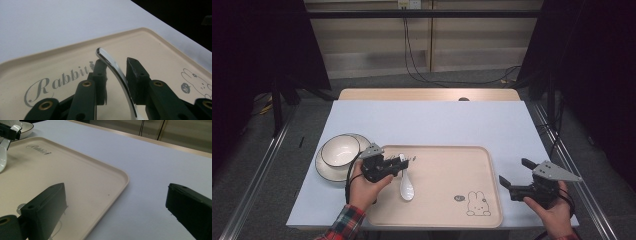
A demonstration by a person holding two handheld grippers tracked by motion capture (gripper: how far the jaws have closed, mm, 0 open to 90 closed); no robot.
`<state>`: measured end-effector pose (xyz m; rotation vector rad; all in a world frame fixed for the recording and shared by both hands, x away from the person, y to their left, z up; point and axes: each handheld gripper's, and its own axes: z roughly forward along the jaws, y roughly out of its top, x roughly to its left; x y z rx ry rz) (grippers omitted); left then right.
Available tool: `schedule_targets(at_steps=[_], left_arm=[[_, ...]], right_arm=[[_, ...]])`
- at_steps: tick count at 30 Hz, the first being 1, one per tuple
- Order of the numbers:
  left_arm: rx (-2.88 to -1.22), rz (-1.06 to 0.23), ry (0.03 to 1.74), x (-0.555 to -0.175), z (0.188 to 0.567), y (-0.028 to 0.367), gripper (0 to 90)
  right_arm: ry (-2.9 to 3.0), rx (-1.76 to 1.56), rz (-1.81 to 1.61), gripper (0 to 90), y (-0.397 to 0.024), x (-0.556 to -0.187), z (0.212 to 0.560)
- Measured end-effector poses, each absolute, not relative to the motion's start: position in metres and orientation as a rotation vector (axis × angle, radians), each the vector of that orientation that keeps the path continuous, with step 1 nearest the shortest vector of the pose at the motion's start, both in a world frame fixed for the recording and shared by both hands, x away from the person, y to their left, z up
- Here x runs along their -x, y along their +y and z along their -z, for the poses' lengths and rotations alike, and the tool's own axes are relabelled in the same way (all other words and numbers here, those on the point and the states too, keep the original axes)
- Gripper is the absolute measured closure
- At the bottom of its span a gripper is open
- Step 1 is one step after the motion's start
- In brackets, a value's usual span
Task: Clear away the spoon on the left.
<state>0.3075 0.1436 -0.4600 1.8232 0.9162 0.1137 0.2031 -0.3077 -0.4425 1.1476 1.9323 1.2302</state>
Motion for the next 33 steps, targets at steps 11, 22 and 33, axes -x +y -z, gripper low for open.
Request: schedule_targets(at_steps=[11, 22, 33], left_arm=[[-1.836, -0.148, 0.941, -0.313, 0.465, 0.144, 67.1], [-1.855, -0.173, 0.955, -0.315, 0.466, 0.143, 62.6], [-1.864, -0.18, 0.978, -0.318, 0.47, 0.143, 60.8]], right_arm=[[1.933, -1.146, -1.229, 3.0, -0.308, -0.203, 0.442], [1.936, -1.142, -1.233, 3.1, -0.308, -0.203, 0.442], [1.937, -1.142, -1.235, 3.1, -0.308, -0.203, 0.443]])
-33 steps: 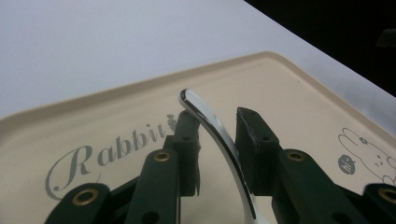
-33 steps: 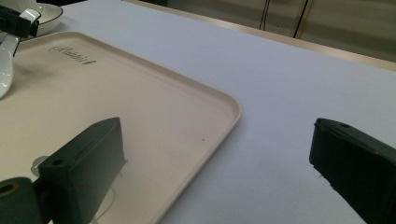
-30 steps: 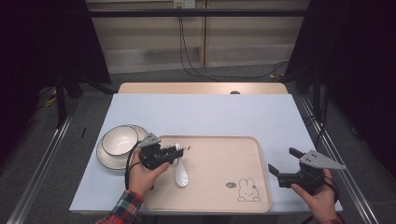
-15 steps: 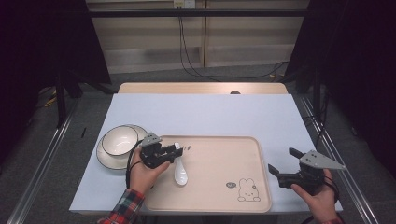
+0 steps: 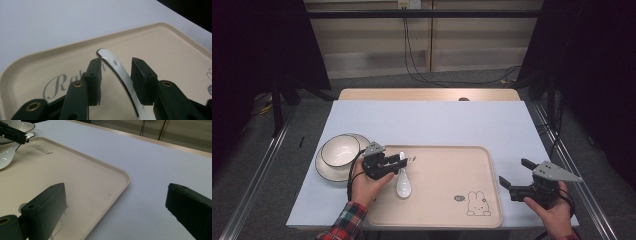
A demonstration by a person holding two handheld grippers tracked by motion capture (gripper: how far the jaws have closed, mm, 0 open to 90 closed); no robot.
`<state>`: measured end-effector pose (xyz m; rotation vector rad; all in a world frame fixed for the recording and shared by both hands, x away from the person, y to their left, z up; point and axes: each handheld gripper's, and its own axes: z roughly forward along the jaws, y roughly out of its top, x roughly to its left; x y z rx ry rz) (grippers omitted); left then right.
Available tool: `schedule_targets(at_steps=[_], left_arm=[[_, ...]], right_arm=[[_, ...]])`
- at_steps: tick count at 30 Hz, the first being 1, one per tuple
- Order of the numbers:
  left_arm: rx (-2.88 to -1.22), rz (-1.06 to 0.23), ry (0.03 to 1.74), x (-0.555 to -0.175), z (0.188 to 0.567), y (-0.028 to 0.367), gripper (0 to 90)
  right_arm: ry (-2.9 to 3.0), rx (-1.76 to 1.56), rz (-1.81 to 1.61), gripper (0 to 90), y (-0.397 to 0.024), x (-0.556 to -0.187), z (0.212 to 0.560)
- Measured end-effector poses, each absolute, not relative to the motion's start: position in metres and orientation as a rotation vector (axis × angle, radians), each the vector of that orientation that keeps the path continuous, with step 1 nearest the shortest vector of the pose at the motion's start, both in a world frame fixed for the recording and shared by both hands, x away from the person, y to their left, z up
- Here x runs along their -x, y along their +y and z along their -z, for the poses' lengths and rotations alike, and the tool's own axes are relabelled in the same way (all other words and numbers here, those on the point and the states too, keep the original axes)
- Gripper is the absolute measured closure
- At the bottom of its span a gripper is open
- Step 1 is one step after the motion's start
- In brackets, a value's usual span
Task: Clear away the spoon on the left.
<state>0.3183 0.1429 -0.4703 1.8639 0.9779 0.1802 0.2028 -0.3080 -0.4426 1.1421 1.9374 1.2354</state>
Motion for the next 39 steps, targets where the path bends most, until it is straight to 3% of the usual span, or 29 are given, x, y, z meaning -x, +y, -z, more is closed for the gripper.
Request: schedule_targets(at_steps=[19, 39], left_arm=[[-1.875, -0.169, 1.017, -0.3211, 0.4759, 0.1412, 58.1], [-1.853, -0.201, 1.037, -0.3225, 0.4734, 0.1413, 47.5]], right_arm=[[1.942, -1.148, -1.235, 3.3, -0.3079, -0.2028, 0.4432], [1.936, -1.15, -1.227, 3.3, -0.3109, -0.1993, 0.4429]])
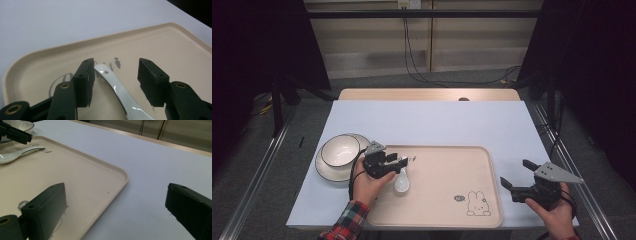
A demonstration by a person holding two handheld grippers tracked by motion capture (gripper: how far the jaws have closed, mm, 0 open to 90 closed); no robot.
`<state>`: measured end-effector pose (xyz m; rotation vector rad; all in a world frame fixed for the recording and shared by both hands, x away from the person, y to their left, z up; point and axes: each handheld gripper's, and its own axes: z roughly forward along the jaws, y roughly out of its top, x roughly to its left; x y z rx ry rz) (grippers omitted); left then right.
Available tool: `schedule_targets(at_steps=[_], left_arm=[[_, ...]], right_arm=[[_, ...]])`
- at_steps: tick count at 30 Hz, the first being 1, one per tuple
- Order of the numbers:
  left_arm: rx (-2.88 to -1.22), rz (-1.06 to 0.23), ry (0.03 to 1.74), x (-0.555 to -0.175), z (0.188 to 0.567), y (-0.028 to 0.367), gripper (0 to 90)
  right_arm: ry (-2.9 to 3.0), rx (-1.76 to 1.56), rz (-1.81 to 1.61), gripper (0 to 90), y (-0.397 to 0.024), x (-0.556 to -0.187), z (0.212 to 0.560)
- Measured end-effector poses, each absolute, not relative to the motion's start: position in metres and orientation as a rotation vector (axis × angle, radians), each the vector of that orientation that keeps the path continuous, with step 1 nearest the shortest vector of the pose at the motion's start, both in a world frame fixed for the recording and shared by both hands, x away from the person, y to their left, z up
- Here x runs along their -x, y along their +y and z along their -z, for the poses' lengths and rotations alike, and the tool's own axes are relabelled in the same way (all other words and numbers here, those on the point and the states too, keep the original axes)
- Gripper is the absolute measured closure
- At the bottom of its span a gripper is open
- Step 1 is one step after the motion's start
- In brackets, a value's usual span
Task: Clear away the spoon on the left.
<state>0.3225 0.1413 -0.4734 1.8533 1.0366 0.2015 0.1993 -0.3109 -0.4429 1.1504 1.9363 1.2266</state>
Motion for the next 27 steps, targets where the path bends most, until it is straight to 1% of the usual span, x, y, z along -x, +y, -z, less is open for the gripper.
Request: schedule_targets(at_steps=[17, 21, 27], left_arm=[[-1.797, -0.218, 0.99, -0.316, 0.457, 0.151, 37.8], [-1.802, -0.255, 0.967, -0.315, 0.452, 0.154, 32.8], [-1.771, -0.271, 0.942, -0.314, 0.447, 0.16, 26.3]], right_arm=[[1.927, -1.158, -1.226, 3.3, -0.313, -0.199, 0.442], [1.926, -1.159, -1.227, 3.3, -0.313, -0.198, 0.442], [1.926, -1.154, -1.229, 3.3, -0.314, -0.198, 0.442]])
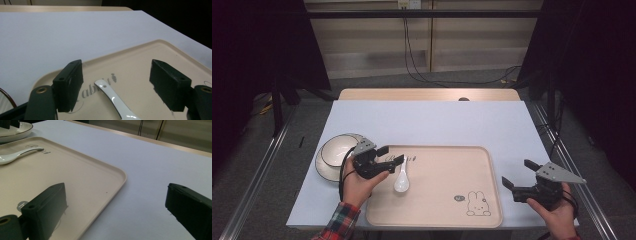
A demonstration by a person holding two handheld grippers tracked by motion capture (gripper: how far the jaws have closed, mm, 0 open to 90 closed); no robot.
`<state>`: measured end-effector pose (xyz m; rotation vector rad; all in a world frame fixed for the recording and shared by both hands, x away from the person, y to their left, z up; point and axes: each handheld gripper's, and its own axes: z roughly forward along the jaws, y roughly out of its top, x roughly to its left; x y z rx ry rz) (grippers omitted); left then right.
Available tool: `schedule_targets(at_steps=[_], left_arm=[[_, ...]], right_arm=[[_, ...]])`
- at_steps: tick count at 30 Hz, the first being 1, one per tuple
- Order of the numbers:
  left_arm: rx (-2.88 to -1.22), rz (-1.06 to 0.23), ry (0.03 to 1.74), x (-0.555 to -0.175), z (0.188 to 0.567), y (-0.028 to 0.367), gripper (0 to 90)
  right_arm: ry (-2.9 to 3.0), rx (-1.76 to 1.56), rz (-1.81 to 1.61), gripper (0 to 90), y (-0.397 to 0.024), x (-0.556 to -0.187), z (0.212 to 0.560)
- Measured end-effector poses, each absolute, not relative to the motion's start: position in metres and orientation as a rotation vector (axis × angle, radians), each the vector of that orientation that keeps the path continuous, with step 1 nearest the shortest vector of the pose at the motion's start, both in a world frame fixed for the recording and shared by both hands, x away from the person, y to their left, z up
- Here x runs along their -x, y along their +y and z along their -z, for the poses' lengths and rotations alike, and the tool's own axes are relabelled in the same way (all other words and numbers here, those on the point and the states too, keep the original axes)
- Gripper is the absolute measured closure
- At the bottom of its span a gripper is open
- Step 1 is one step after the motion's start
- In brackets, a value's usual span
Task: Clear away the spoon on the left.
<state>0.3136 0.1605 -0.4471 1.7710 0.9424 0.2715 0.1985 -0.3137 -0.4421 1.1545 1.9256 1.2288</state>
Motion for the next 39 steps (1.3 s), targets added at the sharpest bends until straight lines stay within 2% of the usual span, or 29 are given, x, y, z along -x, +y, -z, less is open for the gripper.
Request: schedule_targets(at_steps=[29, 39], left_arm=[[-1.748, -0.299, 0.824, -0.303, 0.421, 0.192, 3.4], [-1.801, -0.298, 0.781, -0.297, 0.419, 0.205, 0.8]], right_arm=[[1.924, -1.151, -1.228, 3.4, -0.314, -0.199, 0.441], [1.923, -1.151, -1.228, 3.4, -0.314, -0.199, 0.441]])
